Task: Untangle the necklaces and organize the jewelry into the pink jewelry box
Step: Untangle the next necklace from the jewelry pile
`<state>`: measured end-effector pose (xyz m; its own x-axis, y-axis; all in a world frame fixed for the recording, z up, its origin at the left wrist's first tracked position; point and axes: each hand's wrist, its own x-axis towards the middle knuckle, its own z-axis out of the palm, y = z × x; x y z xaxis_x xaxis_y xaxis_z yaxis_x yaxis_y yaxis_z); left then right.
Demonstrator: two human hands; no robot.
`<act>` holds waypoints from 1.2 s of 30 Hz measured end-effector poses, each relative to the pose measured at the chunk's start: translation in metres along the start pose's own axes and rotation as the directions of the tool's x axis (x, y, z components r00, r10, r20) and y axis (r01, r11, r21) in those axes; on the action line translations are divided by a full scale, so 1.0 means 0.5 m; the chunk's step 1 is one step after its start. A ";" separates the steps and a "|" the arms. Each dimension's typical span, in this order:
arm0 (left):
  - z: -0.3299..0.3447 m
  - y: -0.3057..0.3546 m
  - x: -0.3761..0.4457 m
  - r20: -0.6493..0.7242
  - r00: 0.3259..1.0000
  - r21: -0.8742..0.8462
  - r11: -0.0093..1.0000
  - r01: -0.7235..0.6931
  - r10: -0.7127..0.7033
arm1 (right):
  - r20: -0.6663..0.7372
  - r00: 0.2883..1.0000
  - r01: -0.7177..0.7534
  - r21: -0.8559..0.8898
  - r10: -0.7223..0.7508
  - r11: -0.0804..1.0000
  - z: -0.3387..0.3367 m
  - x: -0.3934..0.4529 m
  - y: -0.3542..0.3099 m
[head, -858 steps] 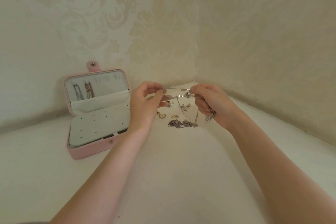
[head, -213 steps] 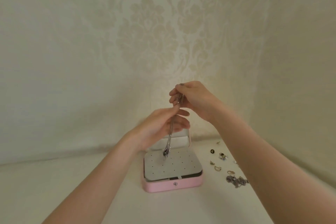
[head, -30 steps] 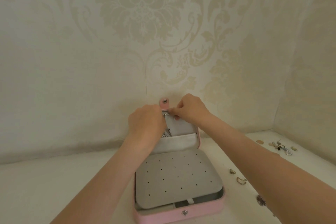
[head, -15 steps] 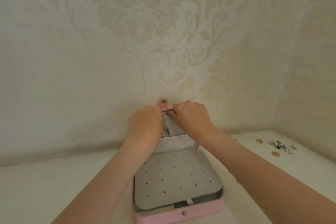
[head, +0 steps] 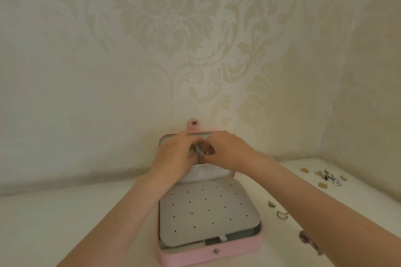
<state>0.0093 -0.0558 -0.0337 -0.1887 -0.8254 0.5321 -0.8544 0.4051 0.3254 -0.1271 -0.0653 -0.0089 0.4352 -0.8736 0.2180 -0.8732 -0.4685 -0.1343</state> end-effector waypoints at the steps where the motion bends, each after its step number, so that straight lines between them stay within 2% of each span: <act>1: 0.004 0.001 0.000 0.025 1.000 -0.020 1.000 0.003 -0.002 | 0.007 1.000 0.022 0.016 -0.022 1.000 -0.002 0.001 -0.002; 5: 0.018 -0.010 -0.007 -0.005 0.997 -0.096 0.993 0.075 -0.076 | -0.047 0.998 0.053 0.282 -0.041 0.958 -0.014 0.014 0.001; 12: 0.016 -0.024 -0.003 -0.050 0.978 -0.377 0.910 0.170 -0.204 | -0.191 0.981 0.077 0.440 0.010 0.895 -0.006 0.036 0.012; 14: 0.017 -0.021 -0.007 -0.030 0.982 -0.371 0.914 0.162 -0.187 | -0.170 0.985 0.058 0.459 0.023 0.886 -0.006 0.034 0.018; 18: 0.026 -0.015 -0.018 -0.059 0.995 -0.181 0.981 0.067 -0.078 | -0.070 0.997 -0.002 0.489 0.041 0.872 -0.012 0.021 0.034; 22: 0.028 -0.017 -0.026 -0.012 1.000 -0.049 0.998 0.028 -0.029 | 0.036 0.998 -0.061 0.468 0.049 0.882 -0.014 0.005 0.047; 27: 0.024 -0.014 -0.033 0.004 1.000 -0.024 1.000 -0.005 0.005 | 0.023 0.997 -0.081 0.470 0.080 0.879 -0.011 0.002 0.053; 29: 0.026 -0.015 -0.037 -0.028 1.000 -0.067 0.998 -0.011 0.009 | 0.004 0.997 -0.074 0.361 0.078 0.930 -0.008 0.004 0.051; 32: 0.022 -0.025 -0.047 -0.154 0.986 -0.126 0.991 0.037 -0.056 | -0.010 0.997 -0.068 0.184 0.071 0.981 -0.005 0.002 0.050; 34: 0.013 -0.030 -0.057 -0.210 0.967 -0.125 0.985 0.116 -0.141 | -0.042 0.996 -0.072 0.156 0.080 0.985 -0.005 -0.006 0.047; 36: 0.010 -0.027 -0.067 -0.204 0.968 -0.084 0.988 0.132 -0.147 | -0.057 0.993 -0.094 0.193 0.107 0.977 -0.001 -0.015 0.044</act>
<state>0.0249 -0.0356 -0.0597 0.0417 -0.7784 0.6263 -0.8282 0.3237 0.4575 -0.1495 -0.0689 -0.0132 0.3259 -0.9098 0.2571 -0.8517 -0.4005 -0.3380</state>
